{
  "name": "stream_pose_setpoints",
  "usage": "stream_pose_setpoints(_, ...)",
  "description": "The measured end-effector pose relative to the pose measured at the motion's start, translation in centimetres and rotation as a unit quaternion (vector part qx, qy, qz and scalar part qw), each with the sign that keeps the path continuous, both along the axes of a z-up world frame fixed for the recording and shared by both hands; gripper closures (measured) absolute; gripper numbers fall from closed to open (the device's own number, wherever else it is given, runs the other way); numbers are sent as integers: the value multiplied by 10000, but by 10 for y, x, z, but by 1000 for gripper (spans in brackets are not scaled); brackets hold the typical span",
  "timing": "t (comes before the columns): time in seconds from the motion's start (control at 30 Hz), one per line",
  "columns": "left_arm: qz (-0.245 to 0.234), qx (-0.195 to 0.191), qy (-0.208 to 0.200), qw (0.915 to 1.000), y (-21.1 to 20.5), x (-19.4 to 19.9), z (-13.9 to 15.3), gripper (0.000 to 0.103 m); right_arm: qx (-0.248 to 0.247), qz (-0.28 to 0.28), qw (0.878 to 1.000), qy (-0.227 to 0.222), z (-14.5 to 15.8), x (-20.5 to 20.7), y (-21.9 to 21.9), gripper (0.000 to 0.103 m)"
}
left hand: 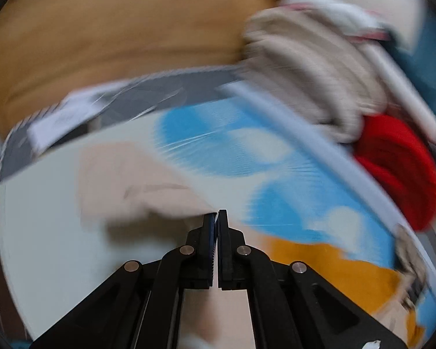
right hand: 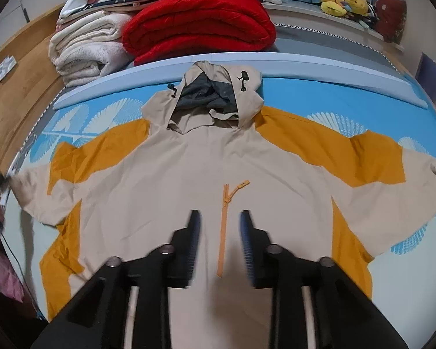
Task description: Fold large clothes
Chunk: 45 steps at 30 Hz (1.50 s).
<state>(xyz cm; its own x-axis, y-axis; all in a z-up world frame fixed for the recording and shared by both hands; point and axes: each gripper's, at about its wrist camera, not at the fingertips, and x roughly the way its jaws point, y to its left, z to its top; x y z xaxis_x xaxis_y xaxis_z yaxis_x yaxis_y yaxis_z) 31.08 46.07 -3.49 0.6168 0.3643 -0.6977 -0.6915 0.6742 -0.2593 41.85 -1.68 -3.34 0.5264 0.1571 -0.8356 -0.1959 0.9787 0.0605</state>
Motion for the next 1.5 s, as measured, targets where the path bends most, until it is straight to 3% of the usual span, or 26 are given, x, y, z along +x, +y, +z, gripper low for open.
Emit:
stream_pose_setpoints(0.07,-611,131,-260,9977,-49,16,25,103,-16,-7,10000,-4,0,-3,-2,66)
stream_pose_setpoints(0.13,-1443,219,-471,9882,-115,35,47,103,24,-44,10000,15,0,-7,-7,66)
stream_pose_setpoints(0.2,-2296,146,-592,9714,-186,50,58,103,109,-137,9998,-3,4,-11,-14,66)
stream_pose_setpoints(0.23,-2767,77,-601,9590,-225,56,60,103,136,-176,9997,-27,6,-13,-16,69)
stream_pose_setpoints(0.27,-3021,23,-593,9514,-246,60,60,103,163,-221,9996,-72,9,-14,-19,79)
stream_pose_setpoints(0.33,-3707,-220,-465,9273,-308,68,52,103,153,-301,9993,-152,12,-18,-24,88)
stream_pose_setpoints(0.4,-4124,-447,-297,9094,-349,73,37,102,183,-371,9990,-176,15,-20,-30,88)
stream_pose_setpoints(0.53,-4649,-771,323,8814,-398,77,9,96,252,-420,9987,-139,17,-20,-41,87)
stream_pose_setpoints(0.57,-4670,-807,439,8795,-400,78,7,90,285,-429,9986,-116,18,-19,-43,87)
stream_pose_setpoints(0.63,-4460,-802,525,8899,-392,72,17,85,385,-442,9983,-32,18,-15,-47,86)
stream_pose_setpoints(0.77,-3784,-714,642,9206,-356,50,46,81,544,-424,9976,2,20,-11,-47,83)
stream_pose_setpoints(0.83,-3417,-437,742,9359,-337,50,54,80,603,-346,9976,23,19,-10,-42,83)
stream_pose_setpoints(0.9,-3177,-52,788,9449,-324,50,47,79,625,-191,9979,34,15,-11,-31,83)
stream_pose_setpoints(1.0,-2856,515,1465,9457,-320,63,16,80,561,112,9983,92,6,-12,-9,83)
stream_pose_setpoints(1.07,-2854,392,1704,9423,-317,75,3,80,443,343,9983,134,-3,-14,7,83)
stream_pose_setpoints(1.13,-2898,290,1691,9416,-314,83,-2,78,280,605,9976,171,-15,-16,24,83)
stream_pose_setpoints(1.23,-2811,450,1673,9439,-312,89,-1,77,-80,947,9952,229,-33,-18,50,83)
stream_pose_setpoints(1.33,-2733,275,1619,9478,-306,94,-1,75,-490,1206,9912,219,-51,-20,71,82)
stream_pose_setpoints(1.5,-2671,15,1611,9501,-305,105,-1,74,-1156,1646,9795,83,-76,-21,99,70)
